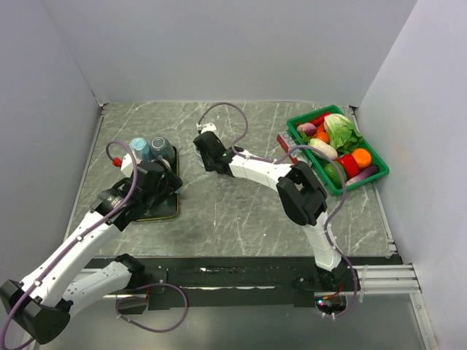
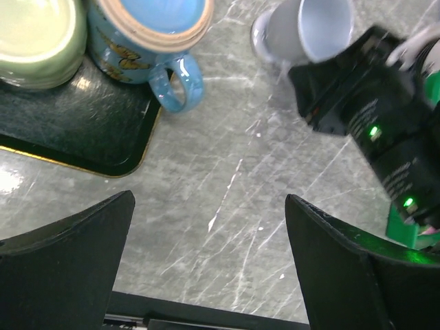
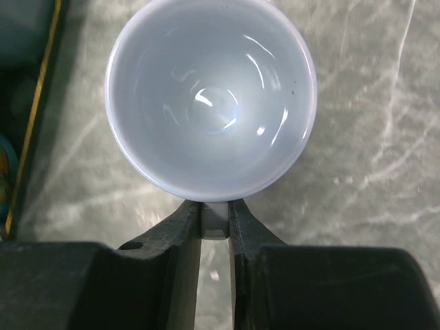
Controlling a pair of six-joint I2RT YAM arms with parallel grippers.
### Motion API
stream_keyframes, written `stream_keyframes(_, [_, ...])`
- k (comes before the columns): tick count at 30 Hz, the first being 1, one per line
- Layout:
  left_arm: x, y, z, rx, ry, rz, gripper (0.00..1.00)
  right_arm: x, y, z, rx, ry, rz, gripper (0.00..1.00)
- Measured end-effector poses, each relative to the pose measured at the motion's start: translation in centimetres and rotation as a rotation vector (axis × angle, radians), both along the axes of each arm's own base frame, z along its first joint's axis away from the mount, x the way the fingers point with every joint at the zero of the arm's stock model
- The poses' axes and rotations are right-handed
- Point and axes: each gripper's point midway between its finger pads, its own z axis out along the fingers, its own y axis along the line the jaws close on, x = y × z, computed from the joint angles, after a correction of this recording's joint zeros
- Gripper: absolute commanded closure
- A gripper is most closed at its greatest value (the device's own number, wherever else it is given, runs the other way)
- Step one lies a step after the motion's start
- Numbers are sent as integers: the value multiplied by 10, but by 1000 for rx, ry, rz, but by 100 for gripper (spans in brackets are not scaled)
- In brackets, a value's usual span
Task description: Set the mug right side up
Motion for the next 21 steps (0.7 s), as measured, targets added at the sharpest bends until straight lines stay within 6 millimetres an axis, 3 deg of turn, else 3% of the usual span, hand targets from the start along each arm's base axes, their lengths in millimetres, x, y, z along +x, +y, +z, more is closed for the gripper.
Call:
stream_keyframes(2, [-2, 1, -3, 6, 10, -1, 4, 5, 7, 0, 2, -8, -9, 65])
stream_keyframes(3, [-2, 1, -5, 9, 13, 0, 4, 7, 9, 1, 2, -9, -17, 48])
stream_keyframes(6, [-3, 2, -9, 20, 27, -2, 4, 12, 16, 6, 22, -12, -38, 34])
stream_keyframes(11, [-2, 2, -19, 46, 57, -7, 4, 10, 18, 13, 46, -1, -50, 23])
stream_keyframes(16, [4, 0, -28, 70, 74, -8, 4, -3, 7, 25, 41, 41, -58, 12])
stream_keyframes(21, [13, -3, -44, 116, 99, -19, 4, -22, -33, 82, 84, 56, -89, 2])
